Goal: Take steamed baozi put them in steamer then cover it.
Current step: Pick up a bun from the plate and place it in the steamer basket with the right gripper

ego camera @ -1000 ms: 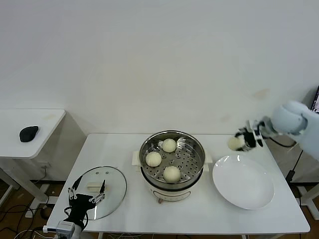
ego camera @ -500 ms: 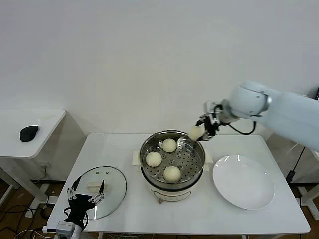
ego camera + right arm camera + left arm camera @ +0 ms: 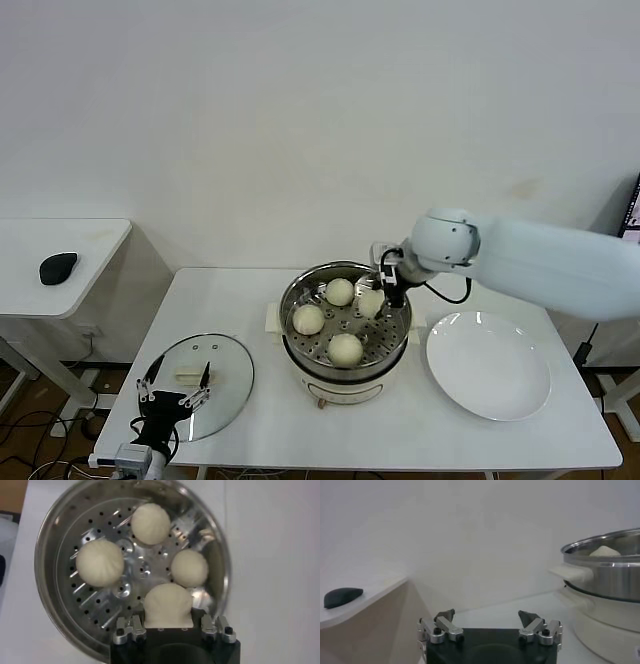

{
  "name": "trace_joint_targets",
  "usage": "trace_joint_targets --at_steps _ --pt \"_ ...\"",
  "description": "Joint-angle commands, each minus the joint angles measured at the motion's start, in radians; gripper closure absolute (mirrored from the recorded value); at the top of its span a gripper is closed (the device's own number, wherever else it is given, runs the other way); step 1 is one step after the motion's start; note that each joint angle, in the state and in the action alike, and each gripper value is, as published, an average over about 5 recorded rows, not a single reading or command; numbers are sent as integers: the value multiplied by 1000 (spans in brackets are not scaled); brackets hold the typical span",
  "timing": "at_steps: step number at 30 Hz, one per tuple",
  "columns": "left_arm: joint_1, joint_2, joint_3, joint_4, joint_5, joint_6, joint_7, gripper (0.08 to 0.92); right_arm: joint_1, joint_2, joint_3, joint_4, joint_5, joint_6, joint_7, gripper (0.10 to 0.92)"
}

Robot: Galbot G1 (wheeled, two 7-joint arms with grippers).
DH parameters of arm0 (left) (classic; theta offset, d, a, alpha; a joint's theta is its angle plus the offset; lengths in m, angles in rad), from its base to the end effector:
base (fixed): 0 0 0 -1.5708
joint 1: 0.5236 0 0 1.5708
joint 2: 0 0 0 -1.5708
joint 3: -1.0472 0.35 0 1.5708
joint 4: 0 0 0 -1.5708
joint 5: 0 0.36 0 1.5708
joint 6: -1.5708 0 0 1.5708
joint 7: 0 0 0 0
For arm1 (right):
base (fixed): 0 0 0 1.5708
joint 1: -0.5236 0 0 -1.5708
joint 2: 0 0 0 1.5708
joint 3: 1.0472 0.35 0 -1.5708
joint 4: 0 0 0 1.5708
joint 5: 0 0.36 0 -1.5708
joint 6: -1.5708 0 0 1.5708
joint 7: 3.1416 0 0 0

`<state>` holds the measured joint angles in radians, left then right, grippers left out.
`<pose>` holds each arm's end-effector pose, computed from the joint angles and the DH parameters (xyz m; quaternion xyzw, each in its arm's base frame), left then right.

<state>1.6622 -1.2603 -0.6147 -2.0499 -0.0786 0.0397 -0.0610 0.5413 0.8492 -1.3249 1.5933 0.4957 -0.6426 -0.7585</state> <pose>0.1639 0.0839 -0.3194 -0.0070 -0.9897 -0.1197 0.0776 0.4870 0.0340 -0.0901 0.4935 -0.5990 0.5262 0.3477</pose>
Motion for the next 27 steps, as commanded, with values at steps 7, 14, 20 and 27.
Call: trace_joint_targets --at_steps 7,14,20,27 --pt "-1 0 -2 0 2 -1 0 177 -103 32 10 -66 -94 3 16 448" --pt "2 0 -2 -1 3 -2 0 177 -96 14 42 -41 -79 -2 21 428" --pt "5 1 -2 -11 5 0 1 177 -47 -46 89 42 -31 -11 31 272" --pt "3 5 -6 -14 0 0 2 177 -125 -221 223 174 27 26 166 204"
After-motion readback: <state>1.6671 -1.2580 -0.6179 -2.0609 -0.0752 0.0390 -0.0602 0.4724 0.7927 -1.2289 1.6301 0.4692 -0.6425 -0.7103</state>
